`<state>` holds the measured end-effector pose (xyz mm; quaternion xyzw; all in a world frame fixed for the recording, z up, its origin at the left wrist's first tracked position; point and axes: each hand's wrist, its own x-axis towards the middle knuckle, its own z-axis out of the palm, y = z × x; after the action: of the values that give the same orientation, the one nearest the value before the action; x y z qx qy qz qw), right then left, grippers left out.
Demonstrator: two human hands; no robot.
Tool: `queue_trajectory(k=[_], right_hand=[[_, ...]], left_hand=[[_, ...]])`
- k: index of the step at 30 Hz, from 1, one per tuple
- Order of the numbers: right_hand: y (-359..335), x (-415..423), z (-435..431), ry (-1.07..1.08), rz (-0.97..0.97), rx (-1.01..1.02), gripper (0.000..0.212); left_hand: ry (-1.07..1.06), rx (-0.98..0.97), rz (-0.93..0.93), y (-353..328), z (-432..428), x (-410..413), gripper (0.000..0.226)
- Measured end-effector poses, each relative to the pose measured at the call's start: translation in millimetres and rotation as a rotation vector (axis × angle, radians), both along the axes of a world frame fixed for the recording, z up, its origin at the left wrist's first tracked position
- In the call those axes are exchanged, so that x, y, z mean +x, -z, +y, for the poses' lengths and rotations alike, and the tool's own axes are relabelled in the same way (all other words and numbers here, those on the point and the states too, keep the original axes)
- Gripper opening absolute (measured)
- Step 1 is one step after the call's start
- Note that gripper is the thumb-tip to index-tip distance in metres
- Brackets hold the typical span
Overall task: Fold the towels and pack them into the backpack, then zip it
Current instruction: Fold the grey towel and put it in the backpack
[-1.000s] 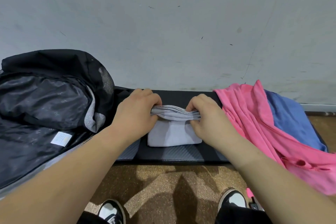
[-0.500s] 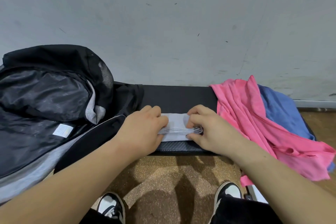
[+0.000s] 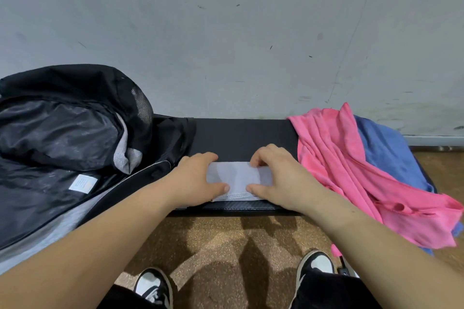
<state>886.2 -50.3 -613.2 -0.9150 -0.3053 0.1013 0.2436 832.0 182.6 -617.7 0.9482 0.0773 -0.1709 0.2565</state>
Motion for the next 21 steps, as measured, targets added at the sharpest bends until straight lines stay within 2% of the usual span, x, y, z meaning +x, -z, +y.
queue_trajectory(k=[3,7,10,12,16,18,20,21], right_hand=[[0,1,-2,-0.059,0.072,-0.064,0.081],[1,-1,3,-0.140,-0.036,-0.017,0.082],[1,0,8,-0.132,-0.040,-0.048,0.081],[3,1,8,-0.113,-0.002,-0.067,0.076],[5,-1,11,-0.059,-0.063,-0.075,0.061],[3,-4,15,-0.062,-0.066,-0.114,0.067],[-6,-5,14,-0.075,0.008,-0.124,0.079],[-13,-5,13,-0.057,0.075,-0.062,0.076]], left_hand=[[0.050,-0.053,0.041,-2,3,1,0.084],[-0.070,-0.232,-0.056,-6,1,2,0.048],[-0.178,-0.326,-0.055,-9,3,2,0.038],[-0.196,-0.337,-0.045,-10,2,3,0.043],[-0.234,-0.436,0.054,-13,-3,0,0.066],[-0.233,-0.445,0.023,-15,-3,-1,0.078],[-0.247,-0.471,-0.067,-22,-3,0,0.079],[-0.259,-0.500,-0.104,-26,-2,0,0.077]])
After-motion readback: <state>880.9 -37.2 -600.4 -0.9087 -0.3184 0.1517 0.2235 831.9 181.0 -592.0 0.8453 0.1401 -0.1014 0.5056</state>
